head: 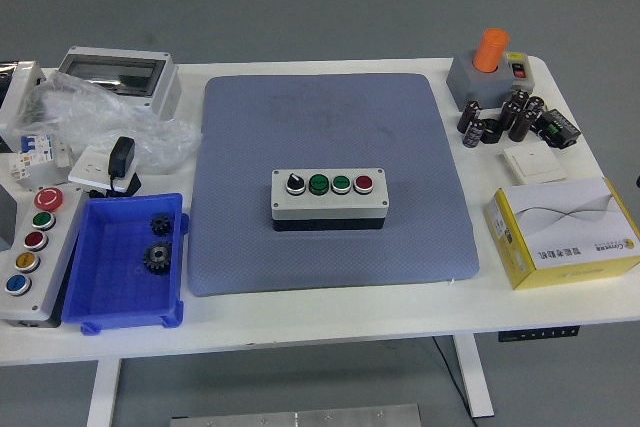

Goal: Pick up the button,place it on the desk,press the button,press the button

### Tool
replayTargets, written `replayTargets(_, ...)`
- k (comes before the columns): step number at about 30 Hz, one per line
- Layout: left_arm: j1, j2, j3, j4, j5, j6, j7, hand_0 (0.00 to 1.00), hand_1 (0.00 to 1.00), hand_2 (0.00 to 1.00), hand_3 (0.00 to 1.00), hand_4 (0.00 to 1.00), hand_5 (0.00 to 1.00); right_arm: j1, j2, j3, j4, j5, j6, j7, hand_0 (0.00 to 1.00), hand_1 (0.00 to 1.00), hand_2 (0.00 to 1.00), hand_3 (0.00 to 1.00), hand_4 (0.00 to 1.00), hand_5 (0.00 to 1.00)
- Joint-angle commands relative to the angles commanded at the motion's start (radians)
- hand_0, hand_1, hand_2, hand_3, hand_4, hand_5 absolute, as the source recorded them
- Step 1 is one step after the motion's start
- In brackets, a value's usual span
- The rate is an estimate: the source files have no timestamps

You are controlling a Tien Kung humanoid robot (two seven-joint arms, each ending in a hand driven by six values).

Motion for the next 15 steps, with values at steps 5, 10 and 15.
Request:
replayTargets(5,-0.006,-0.003,-0.047,-0.027,0.049,0.004,0.004,0.621,0.67,0.608,0.62,0.724,0.301,-0.01,-0.002,0.047,0.013,0.006,0.002,0.004,0.822,0.724,0.732,0.736,0.961,0.789)
replayTargets(10,-0.008,-0.006,-0.041,-0.017,0.034,0.008,0.004,0.621,0.671,0.614,0.621,0.73,0.298,-0.014,-0.002,0.056,0.015,0.006,0.002,0.003,0.817,0.722,0.734,0.734,0.961,0.793)
replayTargets(15,-0.004,-0.012,-0.007,0.007,-0.014,0.009,0.005,0.621,0.672,0.62,0.624,0.731,0.296,-0.022,-0.005,0.066,0.015,0.008,0.003,0.004,0.818,0.727,0.734,0.735,0.965,0.799)
